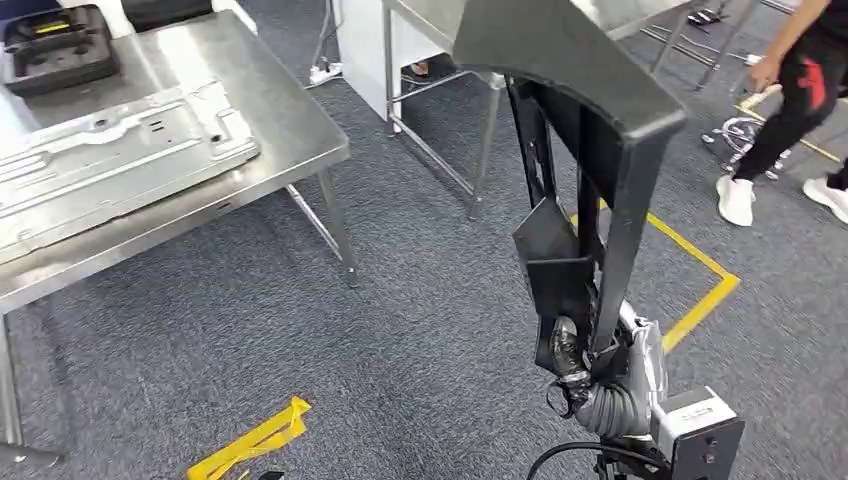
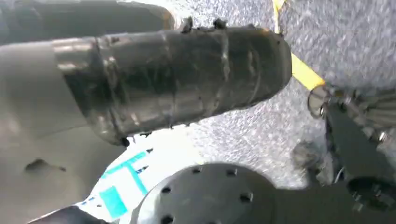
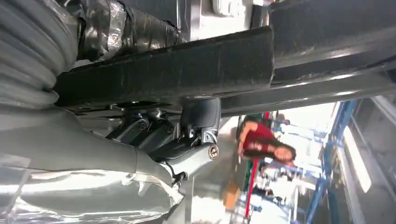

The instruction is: Take the parts from the cabinet and place them on the table.

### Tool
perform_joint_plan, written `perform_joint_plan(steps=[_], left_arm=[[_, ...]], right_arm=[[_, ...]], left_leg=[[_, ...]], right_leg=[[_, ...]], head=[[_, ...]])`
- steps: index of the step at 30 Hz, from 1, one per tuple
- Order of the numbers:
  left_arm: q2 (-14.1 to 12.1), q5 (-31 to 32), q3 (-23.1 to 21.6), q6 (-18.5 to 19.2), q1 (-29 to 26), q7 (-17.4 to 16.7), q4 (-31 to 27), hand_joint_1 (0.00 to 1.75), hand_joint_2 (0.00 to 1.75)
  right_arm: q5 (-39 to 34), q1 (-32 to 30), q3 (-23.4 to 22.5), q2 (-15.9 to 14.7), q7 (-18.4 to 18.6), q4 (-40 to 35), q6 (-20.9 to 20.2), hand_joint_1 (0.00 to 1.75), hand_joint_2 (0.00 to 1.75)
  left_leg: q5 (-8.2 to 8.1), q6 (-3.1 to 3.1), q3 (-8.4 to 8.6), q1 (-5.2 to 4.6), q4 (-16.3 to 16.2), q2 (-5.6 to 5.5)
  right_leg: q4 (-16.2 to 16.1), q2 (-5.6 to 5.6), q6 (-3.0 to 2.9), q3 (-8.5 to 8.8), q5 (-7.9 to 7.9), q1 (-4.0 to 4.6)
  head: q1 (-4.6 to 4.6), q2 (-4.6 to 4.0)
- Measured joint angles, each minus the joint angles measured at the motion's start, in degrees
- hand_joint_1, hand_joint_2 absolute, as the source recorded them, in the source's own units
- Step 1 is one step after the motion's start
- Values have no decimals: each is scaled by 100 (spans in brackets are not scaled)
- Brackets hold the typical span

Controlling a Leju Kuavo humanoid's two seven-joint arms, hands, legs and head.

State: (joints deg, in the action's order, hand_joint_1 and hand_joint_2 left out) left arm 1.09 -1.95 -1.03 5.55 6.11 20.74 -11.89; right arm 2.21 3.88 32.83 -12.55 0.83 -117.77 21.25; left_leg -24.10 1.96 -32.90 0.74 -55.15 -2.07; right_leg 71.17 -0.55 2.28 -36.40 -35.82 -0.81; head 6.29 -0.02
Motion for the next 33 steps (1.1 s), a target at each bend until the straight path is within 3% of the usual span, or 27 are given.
perform_joint_plan(steps=[1,2,4,5,6,7,8,10,11,12,13,15,16,17,18,19,20,21,22,25,26,27,28,29,31,32,33], left_arm=[[13,0,0,2,-2,0,0,0,0],[17,0,0,0,-6,0,0,0,0],[22,2,0,-2,-23,0,0,0,0],[22,7,-2,0,-20,0,0,0,0],[22,9,-2,0,-15,0,0,0,0],[24,11,-4,0,-6,-4,0,0,0],[24,11,-4,0,-12,-9,0,0,0],[24,11,-4,0,-42,-28,2,0,0],[24,11,-4,-2,-48,-35,2,0,0],[24,11,-4,-7,-59,-37,2,0,0],[13,11,-4,-4,-49,-42,2,0,0],[-39,11,-4,2,-25,-50,2,0,0],[-68,15,-7,2,-27,-57,2,0,0],[-85,20,-11,2,-36,-59,2,0,0],[-96,24,-15,0,-47,-59,2,0,0],[-96,30,-18,-9,-50,-57,2,0,0],[-96,35,-22,-15,-46,-52,2,0,0],[-96,37,-24,-24,-33,-50,0,0,0],[-96,46,-28,-33,-12,-48,0,0,0],[-96,48,-39,-48,-26,-50,2,0,0],[-96,48,-39,-48,-33,-50,0,0,0],[-94,50,-42,-50,-45,-46,0,0,0],[-65,50,-42,-55,-39,-42,2,0,0],[-26,50,-42,-57,-21,-42,0,0,0],[4,50,-42,-66,-5,-44,0,0,0],[17,50,-42,-63,-8,-44,2,0,0],[22,50,-42,-66,-17,-44,2,0,0]], right_arm=[[0,-11,0,-4,2,2,0,175,175],[0,-15,0,-7,2,4,0,175,175],[-2,-14,0,-22,4,4,0,175,175],[-2,-12,0,-28,4,0,0,175,175],[-2,-5,0,-31,7,-4,0,175,175],[-2,-5,0,-31,7,-9,0,175,175],[-2,-1,0,-31,7,-9,0,175,175],[-4,-2,0,-33,11,-9,-2,175,175],[-4,0,0,-33,15,-9,-2,175,175],[-18,5,2,-28,29,-7,-7,175,175],[-28,4,4,-28,31,-11,-9,175,175],[-46,-18,2,-33,90,-7,-11,175,175],[-48,-26,4,-33,94,-7,-11,175,175],[-48,-25,7,-33,98,-7,-18,175,175],[-48,-25,9,-35,103,-7,-20,175,175],[-50,-24,9,-35,109,-7,-20,175,175],[-50,-23,9,-33,111,-7,-20,175,175],[-50,-23,9,-33,114,-9,-20,175,175],[-50,-20,7,-35,116,-9,-20,175,175],[-52,-13,9,-37,129,-9,-24,175,175],[-50,-9,7,-39,129,-11,-24,175,175],[-50,-2,4,-44,131,-11,-24,175,175],[-50,-3,2,-50,127,-22,-24,175,175],[-50,-4,2,-61,127,-26,-22,175,175],[-52,-30,2,-81,129,-22,-22,175,175],[-52,-36,2,-85,131,-22,-22,175,175],[-52,-34,2,-87,131,-20,-22,175,175]], left_leg=[[10,2,-16,-8,-2,-79],[21,-1,-19,-14,-2,-156],[44,-21,-19,-23,-2,-316],[57,-33,-21,-26,-1,-388],[79,-57,-42,-6,-2,-457],[87,-91,-77,-38,-17,-522],[113,-132,-105,-8,-6,-562],[160,-223,-120,26,49,-684],[159,-250,-118,25,33,-696],[19,-251,-186,-22,-105,-362],[-256,-265,-372,-28,-496,-108],[-708,-297,-784,-22,-1433,98],[-807,-310,-911,-20,-1746,124],[-769,-327,-903,-15,-1790,138],[-610,-338,-742,-5,-1550,153],[-386,-343,-453,-2,-1076,206],[-167,-339,-101,-3,-498,327],[-128,-323,159,-9,-57,549],[-170,-261,171,-41,-1,563],[-140,-146,101,-66,-17,354],[-105,-95,112,-27,14,286],[-88,-70,110,-6,20,233],[-72,-45,94,3,20,190],[-57,-22,74,3,20,134],[-39,-3,34,-7,15,-19],[-28,-6,26,-11,14,-100],[-20,-13,27,-15,13,-178]], right_leg=[[248,3,-11,-135,-32,0],[193,7,-35,-116,67,0],[-606,70,-121,254,553,4],[-1136,178,-181,508,800,15],[-1578,484,-255,709,908,24],[-1691,488,-247,734,891,17],[-1687,405,-224,724,904,38],[-1711,307,-260,726,932,67],[-1832,220,-291,769,1006,-4],[-1874,143,-310,799,1034,9],[-1886,66,-339,797,1049,19],[-1878,-105,-338,778,1047,33],[-1870,-180,-342,768,1043,32],[-1862,-260,-337,762,1040,28],[-1847,-329,-324,761,1031,24],[-1824,-394,-306,763,1013,20],[-1794,-465,-282,768,988,16],[-1753,-523,-252,778,959,28],[-1709,-559,-204,758,919,77],[-1733,-720,-135,790,930,59],[-1724,-750,-96,793,901,58],[-1619,-451,-42,755,803,37],[-1308,-178,-23,619,592,18],[-793,-44,-9,384,325,5],[173,3,3,-90,-37,-2],[320,4,-1,-178,-22,-2],[177,8,-25,-124,128,-1]], head=[[2,0],[2,0],[0,0],[0,0],[0,0],[7,0],[-2,0],[-2,0],[2,2],[11,0],[50,0],[53,0],[50,0],[59,0],[59,2],[59,2],[59,0],[63,2],[59,0],[31,2],[31,0],[17,0],[7,0],[-4,0],[-7,0],[-4,2],[-7,0]])
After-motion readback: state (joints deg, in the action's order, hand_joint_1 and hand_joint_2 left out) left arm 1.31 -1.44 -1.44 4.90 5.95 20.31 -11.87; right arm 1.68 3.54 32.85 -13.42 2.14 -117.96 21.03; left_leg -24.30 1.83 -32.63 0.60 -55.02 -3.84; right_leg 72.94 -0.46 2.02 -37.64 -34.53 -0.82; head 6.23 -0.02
